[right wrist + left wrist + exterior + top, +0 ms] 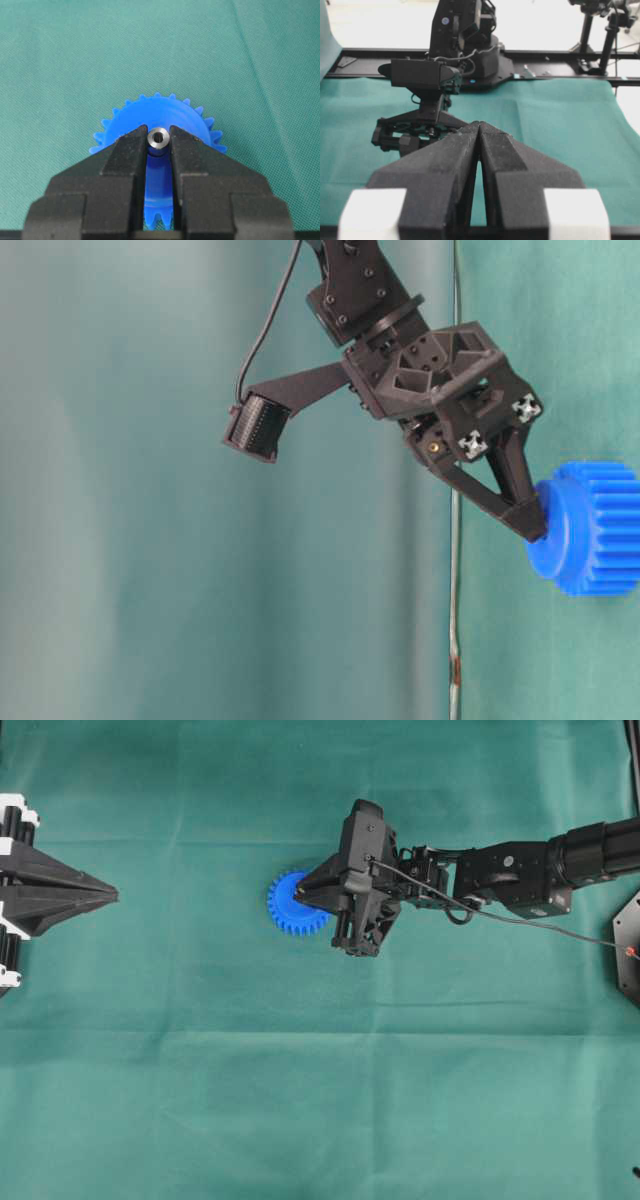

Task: Insert the shaft placed at a random location into the center hole of the medium gear at another random location.
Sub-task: 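Lower the shaft into the gear's center hole with the right gripper, then open the right gripper and withdraw it rightward from the gear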

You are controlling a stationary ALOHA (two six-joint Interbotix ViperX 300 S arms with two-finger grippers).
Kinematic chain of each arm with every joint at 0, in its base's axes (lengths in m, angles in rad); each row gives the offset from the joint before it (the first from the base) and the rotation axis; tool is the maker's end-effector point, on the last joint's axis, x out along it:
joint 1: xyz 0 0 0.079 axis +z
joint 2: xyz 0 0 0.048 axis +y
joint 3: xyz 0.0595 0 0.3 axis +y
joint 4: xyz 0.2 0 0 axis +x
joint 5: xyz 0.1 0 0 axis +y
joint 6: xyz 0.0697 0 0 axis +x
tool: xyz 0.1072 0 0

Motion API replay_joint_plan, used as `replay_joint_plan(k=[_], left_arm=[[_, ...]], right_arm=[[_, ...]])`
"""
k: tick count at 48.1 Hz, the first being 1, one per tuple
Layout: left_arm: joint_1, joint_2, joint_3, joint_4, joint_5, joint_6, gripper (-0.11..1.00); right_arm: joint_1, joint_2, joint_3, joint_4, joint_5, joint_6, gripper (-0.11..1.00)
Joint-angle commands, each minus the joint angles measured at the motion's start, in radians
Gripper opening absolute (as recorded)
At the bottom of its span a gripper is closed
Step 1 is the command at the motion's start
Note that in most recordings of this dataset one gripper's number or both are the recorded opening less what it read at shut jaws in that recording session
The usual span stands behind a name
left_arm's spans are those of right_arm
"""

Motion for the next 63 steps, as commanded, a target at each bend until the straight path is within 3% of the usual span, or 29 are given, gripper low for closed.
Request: replay_joint_plan(k=[1, 27, 31, 39, 42, 63], left_arm=[[0.006, 0.006, -0.021, 0.002, -0.003, 0.002, 0.0], [0.009, 0.006, -0.02, 0.002, 0.008, 0.002, 0.0], [0.009, 0.006, -0.021, 0.0, 0.011, 0.0, 0.0], [0.009, 0.006, -0.021, 0.002, 0.011, 0.0, 0.0], [0.009, 0.006, -0.021, 0.002, 0.011, 0.0, 0.0], [0.009, 0.005, -0.021, 0.002, 0.011, 0.0, 0.0]], right_arm=[[-0.002, -0.015, -0.021, 0.003, -0.008, 0.017, 0.13], [-0.002, -0.017, -0.021, 0.003, -0.012, 0.018, 0.15], [0.002, -0.015, -0.023, 0.005, -0.012, 0.02, 0.3], [0.005, -0.017, -0.026, 0.005, -0.012, 0.018, 0.78], [0.006, -0.017, -0.028, 0.005, -0.012, 0.018, 0.86], [0.006, -0.15, -0.031, 0.0, 0.035, 0.008, 0.8]])
